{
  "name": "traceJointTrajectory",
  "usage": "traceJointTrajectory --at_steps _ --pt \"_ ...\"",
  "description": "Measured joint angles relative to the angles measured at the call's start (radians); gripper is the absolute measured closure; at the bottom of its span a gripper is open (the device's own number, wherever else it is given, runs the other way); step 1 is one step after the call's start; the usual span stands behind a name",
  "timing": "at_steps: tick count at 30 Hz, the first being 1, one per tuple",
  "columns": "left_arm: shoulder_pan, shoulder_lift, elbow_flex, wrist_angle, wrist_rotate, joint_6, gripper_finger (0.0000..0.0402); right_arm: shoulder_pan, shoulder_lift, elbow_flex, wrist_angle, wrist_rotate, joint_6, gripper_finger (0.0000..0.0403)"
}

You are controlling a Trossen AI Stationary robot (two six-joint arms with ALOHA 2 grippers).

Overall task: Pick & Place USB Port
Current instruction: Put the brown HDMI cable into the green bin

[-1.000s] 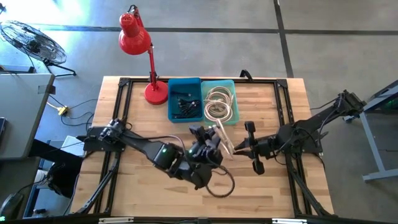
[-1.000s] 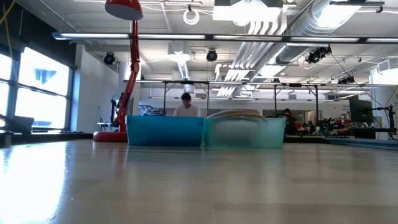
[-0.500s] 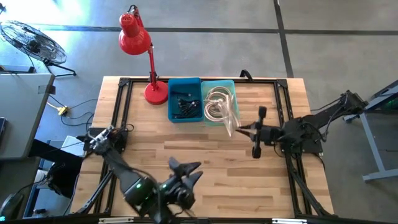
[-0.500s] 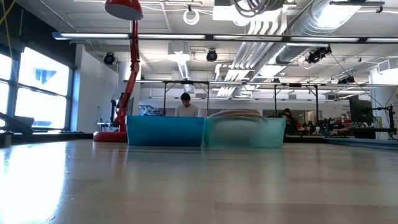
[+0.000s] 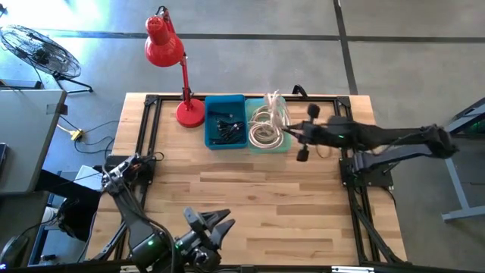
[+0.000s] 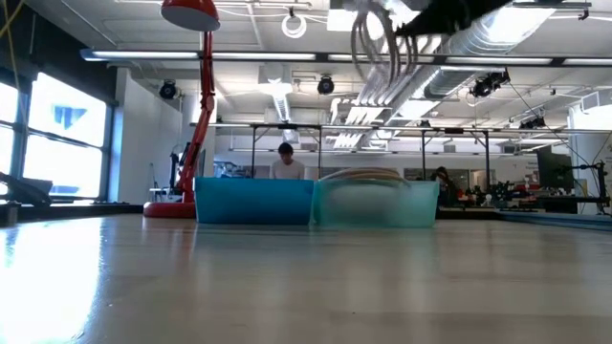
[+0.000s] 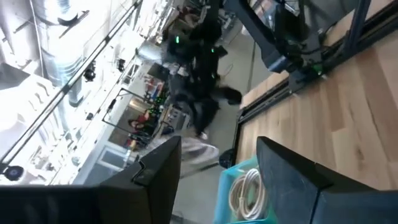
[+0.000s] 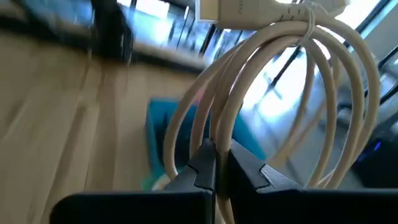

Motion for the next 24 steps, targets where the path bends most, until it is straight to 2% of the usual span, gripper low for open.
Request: traceJointTrajectory --at_steps 4,12,16,24 --pt "0.012 0.000 0.000 -0.023 0.008 -0.002 0.0199 -0.153 0.085 0.000 -0.093 -0.117 0.030 0.0395" --pt "0.069 -0.002 0.000 -0.058 0.054 -0.003 0.0199 -0.391 0.294 0.007 -0.068 -0.280 0.031 0.0395" --pt "0.102 -0.002 0.000 -0.084 0.086 -0.003 0.0199 -0.451 0.397 0.038 -0.066 -0.331 0.032 0.0395" --pt "0.167 -0.002 0.000 -0.133 0.144 -0.045 0.0199 -0.477 0.580 0.106 -0.092 -0.382 0.040 0.0395"
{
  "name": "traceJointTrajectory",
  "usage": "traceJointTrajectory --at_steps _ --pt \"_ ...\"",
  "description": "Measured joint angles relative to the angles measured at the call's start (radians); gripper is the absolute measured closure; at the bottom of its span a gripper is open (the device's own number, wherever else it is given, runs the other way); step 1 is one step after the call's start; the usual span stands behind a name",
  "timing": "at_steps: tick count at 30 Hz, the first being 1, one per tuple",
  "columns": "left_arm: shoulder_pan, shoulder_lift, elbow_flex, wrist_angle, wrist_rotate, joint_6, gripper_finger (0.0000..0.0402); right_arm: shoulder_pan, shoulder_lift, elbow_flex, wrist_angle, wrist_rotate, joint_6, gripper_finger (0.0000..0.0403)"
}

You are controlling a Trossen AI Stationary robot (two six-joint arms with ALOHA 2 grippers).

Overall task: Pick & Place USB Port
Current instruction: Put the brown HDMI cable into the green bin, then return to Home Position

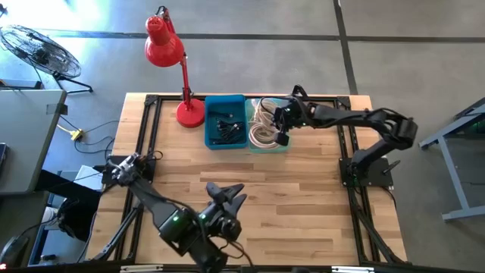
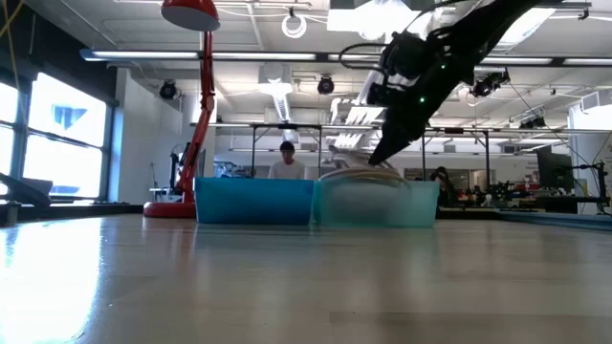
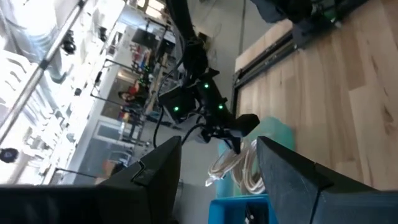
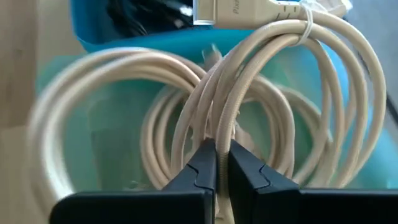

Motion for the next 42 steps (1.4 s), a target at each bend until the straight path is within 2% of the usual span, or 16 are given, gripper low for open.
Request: traceJointTrajectory --at_steps 4,9,15,20,26,34,38,42 --pt "0.023 0.000 0.000 -0.029 0.050 -0.022 0.0199 -0.007 0.054 0.013 0.000 0.006 0.053 0.0376" --pt "0.035 0.000 0.001 -0.065 0.087 -0.047 0.0199 -0.006 0.043 0.016 -0.012 0.021 0.103 0.0297" --pt "0.034 0.000 0.001 -0.117 0.090 -0.096 0.0199 -0.002 -0.080 0.015 -0.047 0.023 0.112 0.0214" --pt "0.034 -0.003 0.001 -0.132 0.089 -0.097 0.0199 0.027 -0.268 0.015 -0.108 0.024 0.078 0.0179" --pt "0.074 -0.029 0.001 -0.168 0.149 -0.097 0.0199 0.099 -0.528 0.015 -0.260 0.017 -0.067 0.0177" --pt "0.218 -0.093 0.001 -0.324 0.202 -0.122 0.0208 0.153 -0.797 0.014 -0.432 0.022 -0.084 0.0184" --pt "0.314 -0.124 0.001 -0.327 0.247 -0.048 0.0261 0.153 -0.891 0.014 -0.509 0.023 -0.083 0.0209" --pt "0.415 -0.143 0.002 -0.331 0.313 -0.005 0.0369 0.153 -0.970 0.014 -0.587 0.024 -0.082 0.0249"
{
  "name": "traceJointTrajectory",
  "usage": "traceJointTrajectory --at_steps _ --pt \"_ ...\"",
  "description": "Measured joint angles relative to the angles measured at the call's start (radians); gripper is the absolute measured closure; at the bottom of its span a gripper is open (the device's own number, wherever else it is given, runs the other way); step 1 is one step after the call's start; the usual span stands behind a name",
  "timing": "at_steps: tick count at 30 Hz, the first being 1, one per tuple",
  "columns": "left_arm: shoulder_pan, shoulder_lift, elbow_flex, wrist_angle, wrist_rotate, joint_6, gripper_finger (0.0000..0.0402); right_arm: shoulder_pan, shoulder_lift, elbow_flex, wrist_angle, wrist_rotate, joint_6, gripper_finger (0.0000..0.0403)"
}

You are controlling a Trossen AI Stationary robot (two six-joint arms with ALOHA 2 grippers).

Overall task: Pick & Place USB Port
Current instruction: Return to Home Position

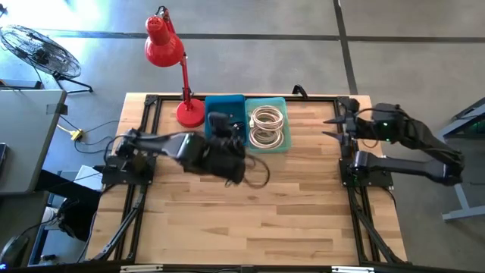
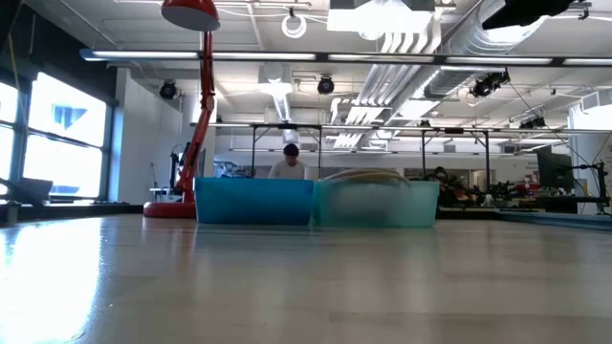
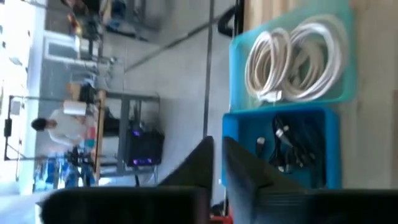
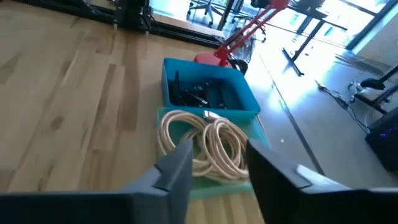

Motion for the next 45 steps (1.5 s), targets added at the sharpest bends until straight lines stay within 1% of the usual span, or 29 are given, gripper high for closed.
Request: traceJointTrajectory --at_steps 1,2,4,6,7,9,11,13,15,16,19,21,23,25,27,28,29,31,34,36,37,38,39,42,45 --pt "0.022 0.000 0.000 0.002 0.011 0.014 0.0384 0.000 -0.017 0.000 -0.016 0.004 0.001 0.0264" --pt "0.040 0.000 0.000 0.002 0.015 0.025 0.0389 0.000 -0.033 0.000 -0.030 0.014 0.000 0.0281" --pt "0.072 0.000 0.000 0.004 0.012 0.056 0.0388 0.000 -0.062 0.000 -0.051 0.044 -0.001 0.0323" --pt "0.102 0.000 0.000 0.010 0.011 0.090 0.0397 0.000 -0.090 0.000 -0.056 0.061 -0.002 0.0374" --pt "0.116 0.000 0.000 0.016 0.014 0.102 0.0399 0.000 -0.102 0.000 -0.052 0.071 -0.002 0.0388" --pt "0.141 -0.002 0.000 0.040 0.026 0.135 0.0398 0.000 -0.124 0.000 -0.042 0.072 0.009 0.0389" --pt "0.162 -0.015 -0.002 0.067 0.049 0.173 0.0400 0.000 -0.142 0.000 -0.025 0.022 0.024 0.0391" --pt "0.180 -0.033 -0.002 0.120 0.070 0.212 0.0400 0.000 -0.160 0.000 0.007 -0.079 0.028 0.0399" --pt "0.192 -0.053 -0.002 0.163 0.093 0.244 0.0401 0.000 -0.173 0.000 0.060 -0.198 0.027 0.0399" --pt "0.196 -0.063 -0.002 0.189 0.099 0.259 0.0401 0.000 -0.180 0.000 0.081 -0.239 0.026 0.0400" --pt "0.195 -0.095 -0.002 0.192 0.092 0.275 0.0401 0.000 -0.193 0.000 0.139 -0.264 0.033 0.0401" --pt "0.185 -0.123 -0.002 0.155 0.090 0.260 0.0401 0.000 -0.199 0.000 0.143 -0.267 0.050 0.0402" --pt "0.162 -0.154 -0.001 0.080 0.083 0.200 0.0401 0.000 -0.206 0.000 0.128 -0.265 0.069 0.0402" --pt "0.119 -0.190 -0.006 -0.013 0.059 0.087 0.0401 0.000 -0.223 0.000 0.075 -0.259 0.090 0.0402" --pt "0.058 -0.261 -0.077 0.020 0.053 0.086 0.0401 0.000 -0.255 0.000 0.009 -0.254 0.098 0.0402" --pt "0.018 -0.305 -0.115 -0.003 0.054 0.072 0.0401 -0.001 -0.275 0.000 -0.026 -0.241 0.103 0.0402" --pt "-0.019 -0.340 -0.149 -0.006 0.025 0.021 0.0401 -0.001 -0.300 -0.001 -0.055 -0.222 0.115 0.0402" --pt "-0.080 -0.451 -0.271 0.007 -0.048 -0.073 0.0401 -0.002 -0.364 -0.002 -0.096 -0.186 0.140 0.0402" --pt "-0.168 -0.620 -0.461 0.004 -0.135 -0.245 0.0401 -0.001 -0.471 -0.001 -0.097 -0.196 0.167 0.0403" --pt "-0.184 -0.730 -0.597 0.002 -0.163 -0.338 0.0401 -0.001 -0.519 0.006 -0.084 -0.204 0.171 0.0403" --pt "-0.195 -0.768 -0.660 0.027 -0.168 -0.363 0.0401 -0.001 -0.518 0.018 -0.053 -0.226 0.176 0.0403" --pt "-0.203 -0.813 -0.724 0.051 -0.170 -0.377 0.0401 0.000 -0.514 0.038 -0.083 -0.258 0.189 0.0403" --pt "-0.210 -0.856 -0.788 0.075 -0.173 -0.379 0.0401 0.004 -0.507 0.041 -0.091 -0.266 0.195 0.0403" --pt "-0.219 -0.964 -0.972 0.154 -0.181 -0.380 0.0401 0.004 -0.494 0.030 0.032 -0.336 0.209 0.0403" --pt "-0.219 -1.081 -1.150 0.248 -0.177 -0.380 0.0401 0.004 -0.494 -0.020 0.091 -0.342 0.208 0.0403"
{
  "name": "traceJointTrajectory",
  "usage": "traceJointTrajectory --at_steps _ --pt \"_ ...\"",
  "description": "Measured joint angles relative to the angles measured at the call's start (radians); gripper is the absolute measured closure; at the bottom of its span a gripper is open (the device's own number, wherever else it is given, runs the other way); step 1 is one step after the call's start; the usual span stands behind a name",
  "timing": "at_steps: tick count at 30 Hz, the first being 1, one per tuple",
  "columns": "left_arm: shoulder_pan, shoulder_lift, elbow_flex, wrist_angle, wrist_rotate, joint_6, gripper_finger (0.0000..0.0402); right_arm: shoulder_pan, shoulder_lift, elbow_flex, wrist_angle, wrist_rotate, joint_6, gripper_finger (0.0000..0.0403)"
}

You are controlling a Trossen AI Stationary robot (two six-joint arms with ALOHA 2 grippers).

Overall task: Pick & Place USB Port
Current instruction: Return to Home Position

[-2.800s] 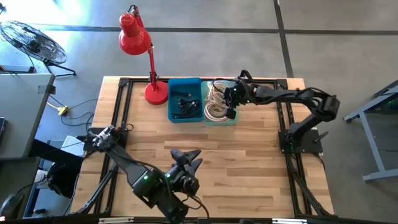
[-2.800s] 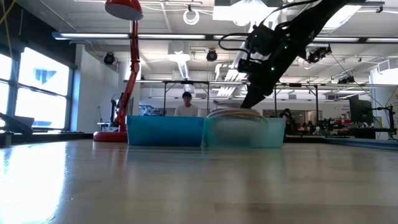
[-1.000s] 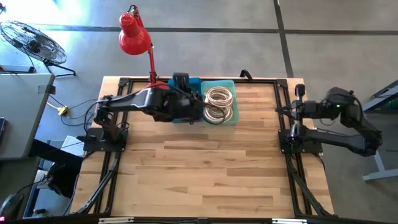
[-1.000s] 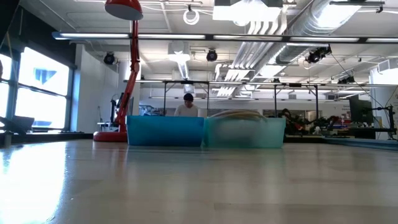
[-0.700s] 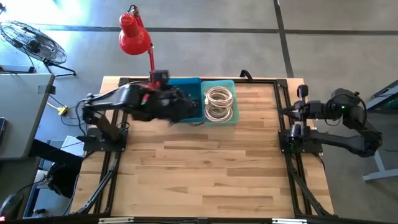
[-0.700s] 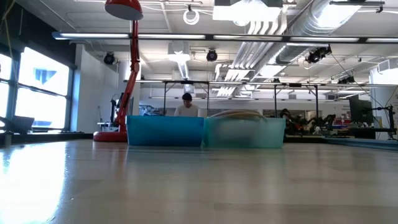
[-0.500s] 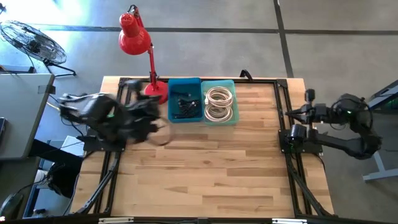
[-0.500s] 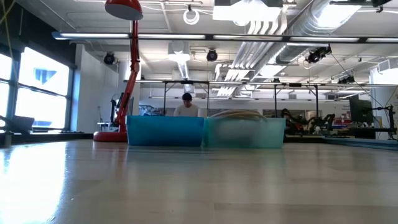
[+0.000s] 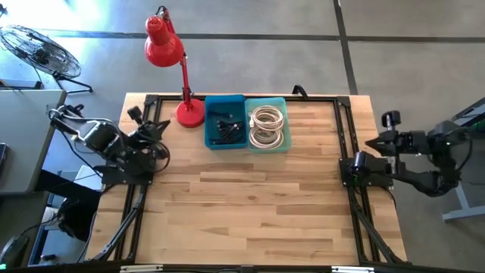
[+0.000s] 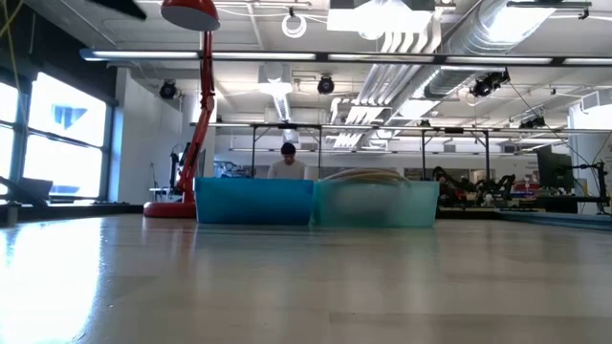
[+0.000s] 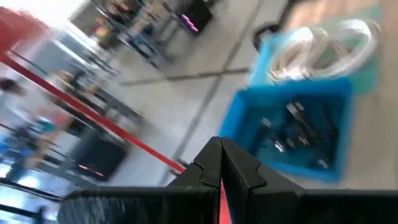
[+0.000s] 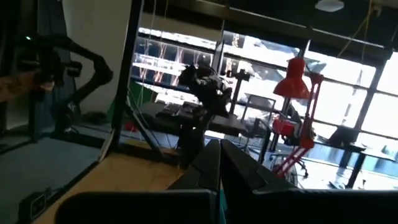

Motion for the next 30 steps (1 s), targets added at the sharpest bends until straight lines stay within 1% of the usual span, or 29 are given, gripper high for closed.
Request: traceJointTrajectory --at_steps 3,5,6,8,9,14,17,20,23,26,28,30 --pt "0.000 -0.111 -0.169 0.111 0.064 0.001 0.0401 0.000 -0.002 -0.073 0.078 -0.027 -0.001 0.0403" --pt "-0.001 -0.182 -0.274 0.171 0.088 0.009 0.0401 0.000 0.002 -0.138 0.114 -0.029 0.003 0.0403" --pt "-0.001 -0.216 -0.324 0.210 0.089 0.025 0.0401 0.000 0.001 -0.175 0.161 -0.042 0.016 0.0403" --pt "0.000 -0.283 -0.415 0.292 0.091 0.064 0.0401 0.000 0.000 -0.263 0.281 -0.100 0.035 0.0403" --pt "-0.001 -0.318 -0.455 0.336 0.102 0.093 0.0401 0.001 0.000 -0.311 0.338 -0.120 0.048 0.0403" --pt "0.000 -0.467 -0.602 0.599 0.201 0.286 0.0401 0.000 0.001 -0.515 0.602 -0.113 0.080 0.0403" --pt "0.000 -0.533 -0.674 0.769 0.280 0.436 0.0401 0.000 0.001 -0.577 0.663 -0.104 0.080 0.0403" --pt "0.001 -0.566 -0.749 0.916 0.374 0.579 0.0401 0.000 0.002 -0.602 0.661 -0.091 0.084 0.0403" --pt "0.001 -0.587 -0.828 1.037 0.493 0.676 0.0401 0.000 0.002 -0.614 0.657 -0.087 0.090 0.0403" --pt "0.001 -0.595 -0.907 1.195 0.647 0.770 0.0401 0.000 0.003 -0.633 0.660 -0.076 0.092 0.0403" --pt "0.001 -0.595 -0.950 1.297 0.766 0.826 0.0401 0.000 0.011 -0.651 0.658 -0.022 0.110 0.0403" --pt "0.001 -0.595 -0.967 1.361 0.869 0.866 0.0401 0.000 0.029 -0.669 0.658 0.022 0.114 0.0403"
